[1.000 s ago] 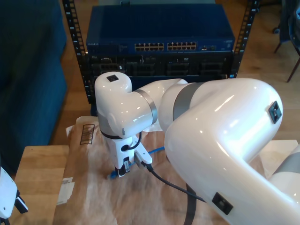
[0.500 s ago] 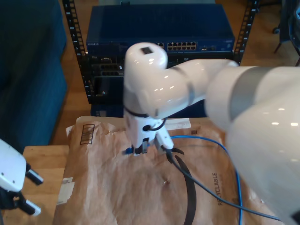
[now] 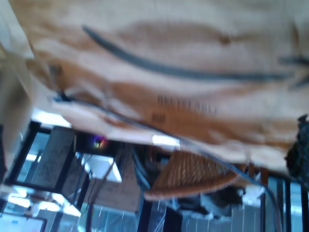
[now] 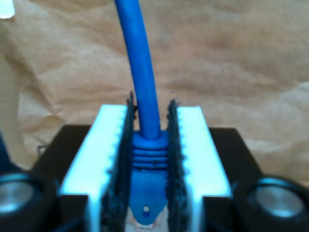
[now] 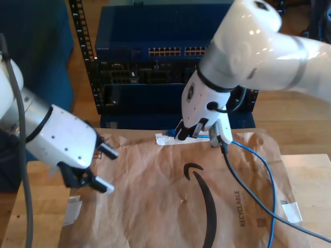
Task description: Grab the cable and plug it in
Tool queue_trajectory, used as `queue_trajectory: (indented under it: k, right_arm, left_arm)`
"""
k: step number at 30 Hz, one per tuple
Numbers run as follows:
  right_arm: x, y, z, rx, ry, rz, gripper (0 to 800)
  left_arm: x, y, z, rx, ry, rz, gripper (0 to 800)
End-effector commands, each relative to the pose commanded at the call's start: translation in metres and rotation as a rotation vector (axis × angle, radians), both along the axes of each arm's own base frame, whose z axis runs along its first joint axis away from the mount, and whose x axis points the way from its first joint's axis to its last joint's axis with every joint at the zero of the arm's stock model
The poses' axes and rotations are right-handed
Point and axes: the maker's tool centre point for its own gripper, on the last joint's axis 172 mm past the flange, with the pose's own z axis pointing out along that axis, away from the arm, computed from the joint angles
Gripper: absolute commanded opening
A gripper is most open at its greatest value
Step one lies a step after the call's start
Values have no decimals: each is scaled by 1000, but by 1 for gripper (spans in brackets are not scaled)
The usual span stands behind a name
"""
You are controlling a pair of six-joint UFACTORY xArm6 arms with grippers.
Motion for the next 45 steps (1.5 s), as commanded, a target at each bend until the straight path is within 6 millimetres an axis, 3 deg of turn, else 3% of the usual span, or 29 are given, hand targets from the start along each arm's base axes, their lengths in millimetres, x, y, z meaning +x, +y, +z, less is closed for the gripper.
queue_trajectory:
  k: [5, 11, 17, 23, 26, 31, 36, 40, 45]
  right_arm:
    - [3, -25, 18, 40, -11, -73, 3]
    - [-6, -26, 44, 94, -17, -93, 3]
    - [-19, -33, 66, 149, -27, -125, 3]
    - [-29, -17, 74, 223, 20, -129, 3]
    - [-31, -8, 79, 269, 40, -139, 3]
    - [-34, -6, 72, 281, 58, -148, 3]
    - [-34, -5, 70, 286, 61, -152, 3]
    - [-34, -4, 74, 292, 56, -152, 3]
    - [-34, 1, 83, 324, 49, -156, 3]
  left_arm:
    - [6, -28, 12, -50, -12, -36, 800]
    - [13, -58, 27, -82, -31, -94, 800]
    - [33, -64, 42, -118, -64, -77, 799]
    - [59, -72, 50, -133, -178, -58, 799]
    - [56, -87, 51, -136, -203, -96, 799]
    - [55, -88, 52, -141, -206, -102, 797]
    - [57, -99, 70, -217, -206, -76, 794]
    - [57, -100, 72, -227, -207, -76, 794]
    - [41, -113, 95, -301, -179, -125, 784]
